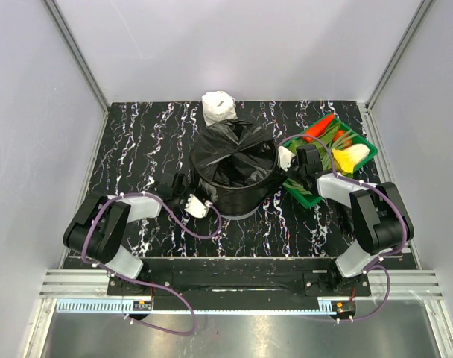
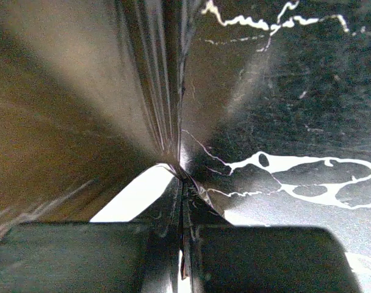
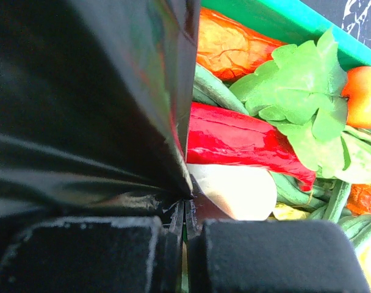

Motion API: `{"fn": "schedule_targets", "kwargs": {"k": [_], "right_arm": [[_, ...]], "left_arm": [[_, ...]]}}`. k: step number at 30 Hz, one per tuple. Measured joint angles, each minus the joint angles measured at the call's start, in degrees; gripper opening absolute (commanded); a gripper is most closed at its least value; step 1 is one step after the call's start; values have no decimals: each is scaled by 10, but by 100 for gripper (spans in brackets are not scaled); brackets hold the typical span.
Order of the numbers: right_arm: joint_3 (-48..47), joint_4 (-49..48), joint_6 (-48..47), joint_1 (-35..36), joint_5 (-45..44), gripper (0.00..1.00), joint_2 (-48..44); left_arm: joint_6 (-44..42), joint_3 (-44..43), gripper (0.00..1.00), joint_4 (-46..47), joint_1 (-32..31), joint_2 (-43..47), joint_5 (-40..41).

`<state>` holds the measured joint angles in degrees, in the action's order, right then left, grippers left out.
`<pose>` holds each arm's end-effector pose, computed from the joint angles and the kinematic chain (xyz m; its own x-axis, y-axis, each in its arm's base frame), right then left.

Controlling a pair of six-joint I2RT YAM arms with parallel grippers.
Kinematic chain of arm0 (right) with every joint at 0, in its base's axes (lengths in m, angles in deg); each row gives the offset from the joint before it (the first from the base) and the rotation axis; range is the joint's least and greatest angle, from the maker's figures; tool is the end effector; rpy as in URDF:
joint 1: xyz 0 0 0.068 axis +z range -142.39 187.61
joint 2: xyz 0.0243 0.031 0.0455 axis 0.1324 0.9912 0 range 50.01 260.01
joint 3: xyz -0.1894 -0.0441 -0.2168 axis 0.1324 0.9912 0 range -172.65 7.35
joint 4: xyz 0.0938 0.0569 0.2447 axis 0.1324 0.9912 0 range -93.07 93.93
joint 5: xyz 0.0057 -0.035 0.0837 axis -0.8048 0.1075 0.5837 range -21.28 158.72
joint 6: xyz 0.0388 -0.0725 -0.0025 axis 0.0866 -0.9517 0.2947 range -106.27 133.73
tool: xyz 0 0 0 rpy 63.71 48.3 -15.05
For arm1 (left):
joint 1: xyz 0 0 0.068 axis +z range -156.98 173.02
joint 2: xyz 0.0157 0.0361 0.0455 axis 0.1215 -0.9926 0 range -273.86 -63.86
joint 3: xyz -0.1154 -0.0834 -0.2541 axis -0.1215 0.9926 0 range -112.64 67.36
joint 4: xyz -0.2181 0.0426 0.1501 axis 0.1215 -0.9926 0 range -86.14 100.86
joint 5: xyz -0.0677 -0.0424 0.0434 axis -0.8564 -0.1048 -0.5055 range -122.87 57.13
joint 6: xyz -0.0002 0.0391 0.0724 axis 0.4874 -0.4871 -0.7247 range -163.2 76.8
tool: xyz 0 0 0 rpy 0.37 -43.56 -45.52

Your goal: Put the trash bags into the trash bin

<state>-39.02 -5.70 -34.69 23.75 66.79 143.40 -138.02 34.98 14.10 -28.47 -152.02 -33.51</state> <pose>0.3432 0.0969 0.1507 -0.2554 -0.8522 -0.4566 -0.6717 0.4961 -0.5502 0.2704 -0.1073 0.1060 0.4335 0.9002 0.0422 0.7046 -0.3677 0.6069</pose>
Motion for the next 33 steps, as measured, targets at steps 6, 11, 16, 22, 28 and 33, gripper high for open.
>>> {"fn": "schedule_targets", "kwargs": {"k": [6, 11, 16, 22, 28, 33], "right_arm": [[3, -6, 0, 0, -7, 0, -2], [-2, 14, 2, 0, -7, 10, -7], [-5, 65, 7, -12, -21, 27, -25], [-11, 113, 24, -19, -21, 39, -47], [-23, 175, 57, -20, -12, 50, -74], [-46, 223, 93, -21, 3, 61, -107]], "left_arm": [[-7, -5, 0, 2, -6, -7, 12], [-2, -5, 24, -1, -7, -5, 18], [25, -5, 52, -17, -5, 15, 40], [53, 12, 69, -36, -3, 59, 44], [102, 18, 76, -108, 1, 121, 25], [153, 4, 77, -208, 16, 215, -25]]}}
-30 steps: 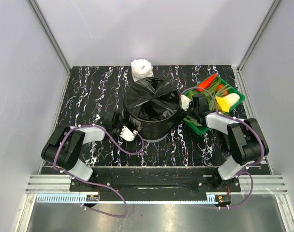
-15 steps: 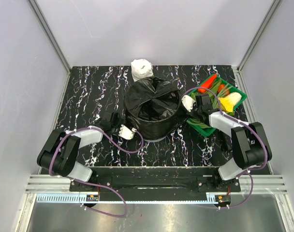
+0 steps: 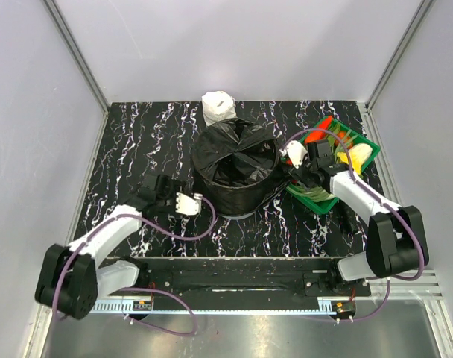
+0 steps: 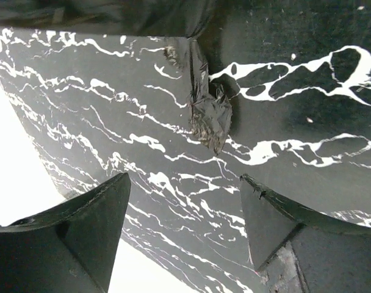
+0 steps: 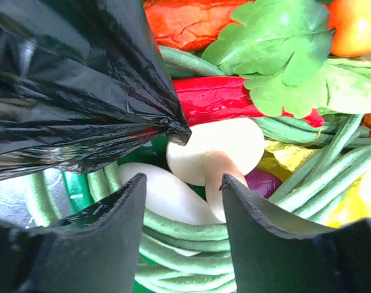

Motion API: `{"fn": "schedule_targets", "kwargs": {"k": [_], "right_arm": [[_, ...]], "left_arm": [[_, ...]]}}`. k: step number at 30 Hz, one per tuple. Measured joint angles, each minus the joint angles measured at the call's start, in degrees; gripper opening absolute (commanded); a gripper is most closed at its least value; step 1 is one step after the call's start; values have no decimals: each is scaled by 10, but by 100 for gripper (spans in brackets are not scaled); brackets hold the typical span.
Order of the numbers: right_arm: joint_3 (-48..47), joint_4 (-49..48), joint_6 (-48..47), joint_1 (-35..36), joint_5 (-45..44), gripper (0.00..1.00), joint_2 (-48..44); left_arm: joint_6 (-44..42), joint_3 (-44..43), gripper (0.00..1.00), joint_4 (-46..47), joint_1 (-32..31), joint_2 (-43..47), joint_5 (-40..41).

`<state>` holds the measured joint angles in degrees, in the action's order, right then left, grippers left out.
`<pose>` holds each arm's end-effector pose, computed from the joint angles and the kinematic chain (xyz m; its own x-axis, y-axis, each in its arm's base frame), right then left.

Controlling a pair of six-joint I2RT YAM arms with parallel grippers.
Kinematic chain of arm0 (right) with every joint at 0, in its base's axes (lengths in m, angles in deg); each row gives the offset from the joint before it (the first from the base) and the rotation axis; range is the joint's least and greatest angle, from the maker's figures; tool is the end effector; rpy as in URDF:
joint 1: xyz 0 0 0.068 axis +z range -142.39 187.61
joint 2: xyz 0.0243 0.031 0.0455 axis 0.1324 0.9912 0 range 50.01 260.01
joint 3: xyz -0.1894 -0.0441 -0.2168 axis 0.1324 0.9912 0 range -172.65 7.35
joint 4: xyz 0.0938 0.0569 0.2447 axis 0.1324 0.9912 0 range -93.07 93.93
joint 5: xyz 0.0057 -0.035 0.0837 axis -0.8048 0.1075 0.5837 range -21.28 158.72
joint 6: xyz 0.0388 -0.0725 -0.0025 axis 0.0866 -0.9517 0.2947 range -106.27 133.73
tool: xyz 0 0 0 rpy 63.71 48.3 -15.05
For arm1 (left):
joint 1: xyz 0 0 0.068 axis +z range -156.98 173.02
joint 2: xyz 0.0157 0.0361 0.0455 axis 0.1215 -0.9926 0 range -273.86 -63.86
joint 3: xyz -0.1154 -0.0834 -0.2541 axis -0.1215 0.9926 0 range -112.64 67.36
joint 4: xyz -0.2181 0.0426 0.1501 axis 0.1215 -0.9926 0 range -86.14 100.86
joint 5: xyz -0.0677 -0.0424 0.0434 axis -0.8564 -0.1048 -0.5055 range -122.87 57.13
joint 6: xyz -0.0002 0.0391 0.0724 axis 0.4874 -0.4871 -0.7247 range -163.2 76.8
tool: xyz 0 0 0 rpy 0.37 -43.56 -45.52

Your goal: Put the trash bags into the trash bin

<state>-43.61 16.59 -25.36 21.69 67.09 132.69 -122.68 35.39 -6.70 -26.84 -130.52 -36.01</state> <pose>0.3117 0.0762 0.1990 -0.4457 -0.7616 -0.4704 -0.6532 0.6360 -0.4109 0.2229 -0.0846 0.1641 0.2289 0.9611 -0.1544 0.7988 -0.0947 0.5941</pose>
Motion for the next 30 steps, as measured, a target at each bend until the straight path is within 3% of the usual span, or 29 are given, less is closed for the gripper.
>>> {"fn": "schedule_targets", "kwargs": {"k": [5, 13, 21, 26, 30], "right_arm": [[-31, 34, 36, 0, 18, 63, -25], [-106, 105, 94, 0, 44, 64, -60], [-248, 201, 131, 0, 139, 65, -140], [-339, 228, 135, 31, 186, 66, -132], [-383, 239, 141, 82, 210, 66, -92]], "left_arm": [[59, -53, 77, -115, 23, 76, -60], [200, -234, 75, -275, 59, 129, -166], [334, -447, 71, -340, 61, 89, -307], [435, -573, 72, -317, 14, 18, -358], [480, -595, 72, -307, -61, -30, -349]]}}
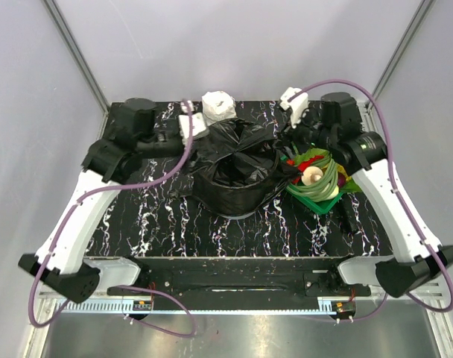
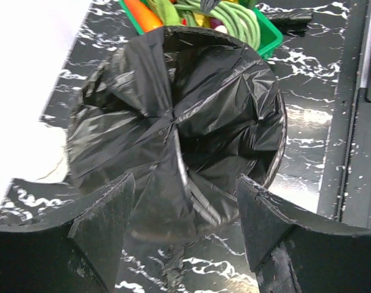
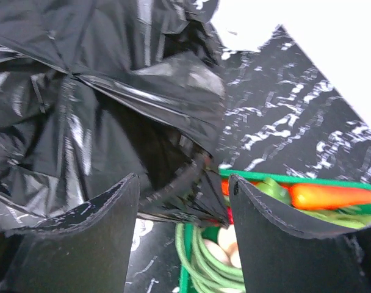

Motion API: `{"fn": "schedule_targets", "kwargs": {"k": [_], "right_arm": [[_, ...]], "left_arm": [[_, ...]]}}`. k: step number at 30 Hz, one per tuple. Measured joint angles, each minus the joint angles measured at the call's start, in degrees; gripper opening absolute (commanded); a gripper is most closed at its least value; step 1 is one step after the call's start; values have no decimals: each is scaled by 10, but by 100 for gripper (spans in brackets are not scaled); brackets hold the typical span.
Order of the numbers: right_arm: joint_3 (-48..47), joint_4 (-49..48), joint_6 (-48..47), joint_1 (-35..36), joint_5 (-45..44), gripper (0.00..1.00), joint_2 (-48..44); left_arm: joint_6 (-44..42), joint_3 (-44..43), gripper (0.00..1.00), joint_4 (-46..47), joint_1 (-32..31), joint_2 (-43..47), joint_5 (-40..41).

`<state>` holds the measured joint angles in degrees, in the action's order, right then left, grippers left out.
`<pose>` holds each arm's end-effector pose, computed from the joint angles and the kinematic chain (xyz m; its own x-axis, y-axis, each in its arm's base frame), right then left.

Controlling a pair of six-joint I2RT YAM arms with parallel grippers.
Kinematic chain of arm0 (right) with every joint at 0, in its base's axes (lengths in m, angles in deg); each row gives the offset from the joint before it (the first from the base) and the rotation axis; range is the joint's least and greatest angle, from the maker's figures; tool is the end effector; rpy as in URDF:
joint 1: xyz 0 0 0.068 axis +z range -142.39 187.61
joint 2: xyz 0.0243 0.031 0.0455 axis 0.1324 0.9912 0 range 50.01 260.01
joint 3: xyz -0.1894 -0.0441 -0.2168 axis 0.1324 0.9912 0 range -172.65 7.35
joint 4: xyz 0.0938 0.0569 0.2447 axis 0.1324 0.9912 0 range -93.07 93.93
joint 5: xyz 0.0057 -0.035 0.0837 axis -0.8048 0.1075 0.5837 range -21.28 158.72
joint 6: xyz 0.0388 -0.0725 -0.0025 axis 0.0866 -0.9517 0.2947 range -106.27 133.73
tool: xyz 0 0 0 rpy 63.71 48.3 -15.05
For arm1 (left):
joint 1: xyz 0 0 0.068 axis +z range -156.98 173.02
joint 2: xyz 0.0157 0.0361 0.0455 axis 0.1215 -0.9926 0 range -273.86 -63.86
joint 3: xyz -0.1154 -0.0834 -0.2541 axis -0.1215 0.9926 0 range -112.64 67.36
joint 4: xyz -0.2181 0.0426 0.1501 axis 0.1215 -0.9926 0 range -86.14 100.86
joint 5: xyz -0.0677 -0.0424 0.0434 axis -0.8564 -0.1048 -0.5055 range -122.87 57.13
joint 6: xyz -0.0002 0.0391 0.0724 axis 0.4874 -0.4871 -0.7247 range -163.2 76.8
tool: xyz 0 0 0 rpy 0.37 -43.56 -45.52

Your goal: Put the trash bags into the trash bin

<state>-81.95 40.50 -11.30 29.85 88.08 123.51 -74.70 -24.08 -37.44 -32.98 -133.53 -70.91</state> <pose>0.2605 0.1322 0.4454 -0.1248 -0.4823 -0.8671 -0.7520 0.6160 -0.2345 0.2055 -0.1493 0.4699 0.0972 0.4104 -0.9067 0.9266 0.2952 0.2329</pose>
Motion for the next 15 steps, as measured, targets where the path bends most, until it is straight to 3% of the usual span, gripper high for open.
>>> {"fn": "schedule_targets", "kwargs": {"k": [8, 15], "right_arm": [[-34, 24, 21, 47, 65, 69, 87], [-34, 31, 37, 70, 99, 71, 99]], "left_arm": [[31, -7, 72, 2, -50, -99, 60], [35, 2, 66, 17, -73, -107, 98]]}}
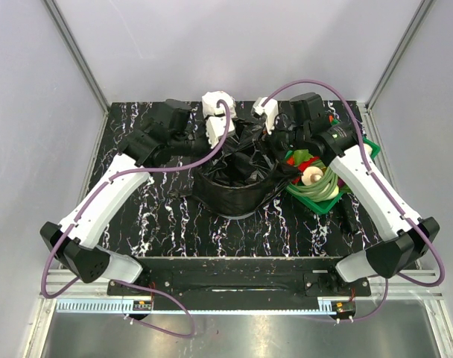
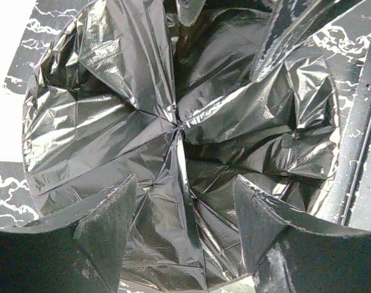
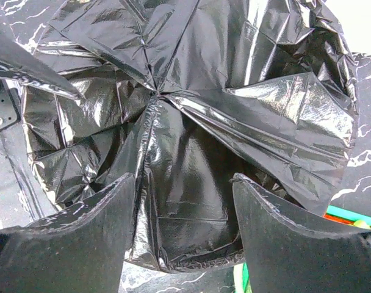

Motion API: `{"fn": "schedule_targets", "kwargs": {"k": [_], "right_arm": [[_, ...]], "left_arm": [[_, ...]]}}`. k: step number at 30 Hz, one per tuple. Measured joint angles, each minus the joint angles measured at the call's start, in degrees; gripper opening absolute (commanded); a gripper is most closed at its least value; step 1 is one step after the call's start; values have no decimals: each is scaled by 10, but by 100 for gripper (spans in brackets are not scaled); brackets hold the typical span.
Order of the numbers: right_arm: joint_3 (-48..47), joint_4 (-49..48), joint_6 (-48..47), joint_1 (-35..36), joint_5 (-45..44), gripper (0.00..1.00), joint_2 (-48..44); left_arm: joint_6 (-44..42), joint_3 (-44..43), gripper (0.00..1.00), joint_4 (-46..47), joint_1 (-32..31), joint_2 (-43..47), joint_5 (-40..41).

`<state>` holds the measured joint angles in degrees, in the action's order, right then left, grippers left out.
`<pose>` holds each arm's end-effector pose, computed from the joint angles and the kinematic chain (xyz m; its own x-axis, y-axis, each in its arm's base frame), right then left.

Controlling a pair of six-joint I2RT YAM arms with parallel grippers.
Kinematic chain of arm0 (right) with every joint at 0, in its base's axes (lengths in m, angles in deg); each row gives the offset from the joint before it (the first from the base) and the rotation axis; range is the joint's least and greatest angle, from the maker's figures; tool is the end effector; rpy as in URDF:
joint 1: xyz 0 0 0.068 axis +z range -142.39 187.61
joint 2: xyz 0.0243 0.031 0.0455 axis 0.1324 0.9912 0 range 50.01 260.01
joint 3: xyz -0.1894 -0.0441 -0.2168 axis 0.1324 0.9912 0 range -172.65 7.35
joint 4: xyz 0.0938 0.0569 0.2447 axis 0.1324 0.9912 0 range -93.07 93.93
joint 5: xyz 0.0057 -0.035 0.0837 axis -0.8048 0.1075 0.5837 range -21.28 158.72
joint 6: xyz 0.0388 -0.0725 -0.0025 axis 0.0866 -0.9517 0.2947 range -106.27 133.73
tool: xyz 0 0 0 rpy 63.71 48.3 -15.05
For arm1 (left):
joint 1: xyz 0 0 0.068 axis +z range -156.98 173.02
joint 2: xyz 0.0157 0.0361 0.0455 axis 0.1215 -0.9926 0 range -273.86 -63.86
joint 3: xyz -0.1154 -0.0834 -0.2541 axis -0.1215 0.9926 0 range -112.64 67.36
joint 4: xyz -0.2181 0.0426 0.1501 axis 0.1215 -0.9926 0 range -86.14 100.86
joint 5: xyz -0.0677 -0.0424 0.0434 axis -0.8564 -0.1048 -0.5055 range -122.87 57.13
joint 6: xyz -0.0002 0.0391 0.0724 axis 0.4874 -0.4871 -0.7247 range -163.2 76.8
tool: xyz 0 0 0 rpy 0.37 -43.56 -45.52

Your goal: Put the trash bags into the trash bin

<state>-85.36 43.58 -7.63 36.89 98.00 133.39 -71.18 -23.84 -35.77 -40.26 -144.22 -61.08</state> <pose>0.2750 0.1944 0.4120 -0.2135 -0.4840 -0.8486 -0.9058 0.4234 -0.0136 0.2491 -0.2039 0.4187 -0.0543 0.5302 -0.8461 0.9395 0.3142 0.1365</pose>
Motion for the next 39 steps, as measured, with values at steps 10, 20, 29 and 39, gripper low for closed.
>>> {"fn": "schedule_targets", "kwargs": {"k": [10, 20, 29, 39], "right_arm": [[1, 0, 24, 5, 38, 73, 0], [38, -11, 36, 25, 43, 36, 3], [53, -19, 38, 26, 27, 0, 0], [91, -20, 29, 26, -5, 0, -49]], "left_arm": [[0, 32, 52, 17, -5, 0, 46], [1, 35, 13, 33, -8, 0, 56], [-3, 36, 0, 35, -9, -1, 61], [-20, 50, 0, 35, -9, 7, 88]]}}
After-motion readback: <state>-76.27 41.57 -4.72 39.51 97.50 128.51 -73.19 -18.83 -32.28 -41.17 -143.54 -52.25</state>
